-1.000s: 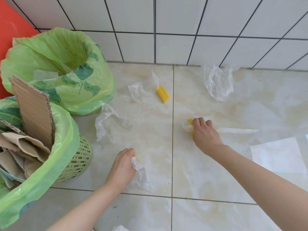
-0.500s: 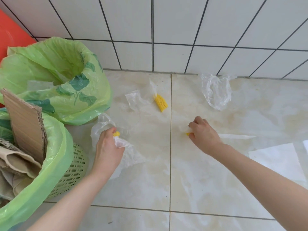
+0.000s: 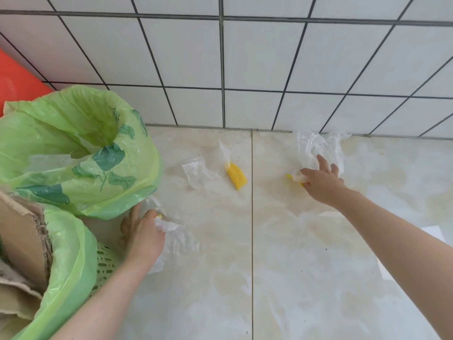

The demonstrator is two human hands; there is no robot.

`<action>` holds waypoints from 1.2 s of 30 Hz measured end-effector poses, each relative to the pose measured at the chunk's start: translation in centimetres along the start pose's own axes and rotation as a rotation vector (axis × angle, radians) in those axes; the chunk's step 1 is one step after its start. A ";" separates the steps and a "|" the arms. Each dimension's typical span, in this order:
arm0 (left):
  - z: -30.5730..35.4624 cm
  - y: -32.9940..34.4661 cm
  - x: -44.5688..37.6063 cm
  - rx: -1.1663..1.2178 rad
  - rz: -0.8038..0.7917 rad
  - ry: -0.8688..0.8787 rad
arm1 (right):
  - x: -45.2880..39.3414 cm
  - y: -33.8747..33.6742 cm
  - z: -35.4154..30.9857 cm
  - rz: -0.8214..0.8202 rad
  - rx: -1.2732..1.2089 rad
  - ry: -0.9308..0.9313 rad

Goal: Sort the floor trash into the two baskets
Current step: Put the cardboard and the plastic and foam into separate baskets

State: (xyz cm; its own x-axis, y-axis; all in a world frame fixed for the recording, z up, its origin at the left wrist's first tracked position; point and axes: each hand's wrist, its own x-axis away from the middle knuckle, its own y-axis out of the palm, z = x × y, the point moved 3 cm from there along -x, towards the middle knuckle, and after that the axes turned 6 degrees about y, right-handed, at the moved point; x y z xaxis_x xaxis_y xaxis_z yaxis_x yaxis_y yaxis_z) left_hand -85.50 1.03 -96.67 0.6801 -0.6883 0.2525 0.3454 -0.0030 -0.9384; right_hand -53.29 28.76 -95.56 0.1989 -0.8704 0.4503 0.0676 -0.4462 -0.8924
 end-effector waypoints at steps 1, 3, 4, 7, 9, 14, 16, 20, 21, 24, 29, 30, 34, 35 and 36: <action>-0.2 0.4 -0.3 0.020 -0.036 0.006 | -0.2 0.3 0.3 -0.020 -0.012 -0.016; -0.4 0.9 -0.6 0.040 -0.059 0.014 | -0.5 0.6 0.3 -0.016 -0.033 -0.082; -0.4 1.0 -0.4 0.035 -0.050 0.011 | -0.4 0.5 0.2 0.002 -0.043 -0.098; 0.0 1.2 0.4 0.025 -0.021 0.019 | 0.2 0.2 -0.2 0.086 -0.076 -0.089; 0.5 1.3 0.7 0.030 -0.002 0.050 | 0.3 0.5 -0.2 0.130 -0.105 -0.100; 1.4 1.6 1.4 0.163 0.009 0.108 | 1.0 1.5 -0.1 0.157 -0.201 -0.066; 1.9 1.6 2.2 0.233 0.014 0.145 | 1.6 1.9 0.1 0.122 -0.252 -0.058; 2.9 0.8 3.9 0.310 0.007 0.176 | 3.0 1.5 -0.6 0.121 -0.361 -0.065; 3.3 0.5 4.2 0.320 0.022 0.195 | 3.6 1.1 -1.1 0.159 -0.415 -0.075; 4.6 -0.1 4.4 0.312 0.058 0.246 | 5.0 0.6 -3.1 0.277 -0.565 -0.165; 7.7 -1.3 2.5 0.368 0.121 0.335 | 5.4 0.0 -7.3 0.307 -0.625 -0.270; 8.4 -1.6 1.6 0.358 0.129 0.335 | 5.2 -0.4 -8.2 0.320 -0.644 -0.270; 11.3 -3.0 -1.9 0.313 0.161 0.339 | 4.1 -1.8 -11.8 0.324 -0.632 -0.246; 11.9 -3.3 -2.9 0.315 0.164 0.343 | 3.7 -1.8 -12.7 0.306 -0.575 -0.230; 12.4 -3.4 -4.0 0.308 0.155 0.357 | 3.2 -1.6 -13.5 0.286 -0.492 -0.215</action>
State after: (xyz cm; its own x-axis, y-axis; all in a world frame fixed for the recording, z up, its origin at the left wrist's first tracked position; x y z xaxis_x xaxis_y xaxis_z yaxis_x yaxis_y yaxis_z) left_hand -81.36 12.78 -91.57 0.4929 -0.8695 -0.0316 0.4698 0.2966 -0.8315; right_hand -65.93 23.88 -92.29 0.3390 -0.9314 0.1325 -0.4676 -0.2890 -0.8354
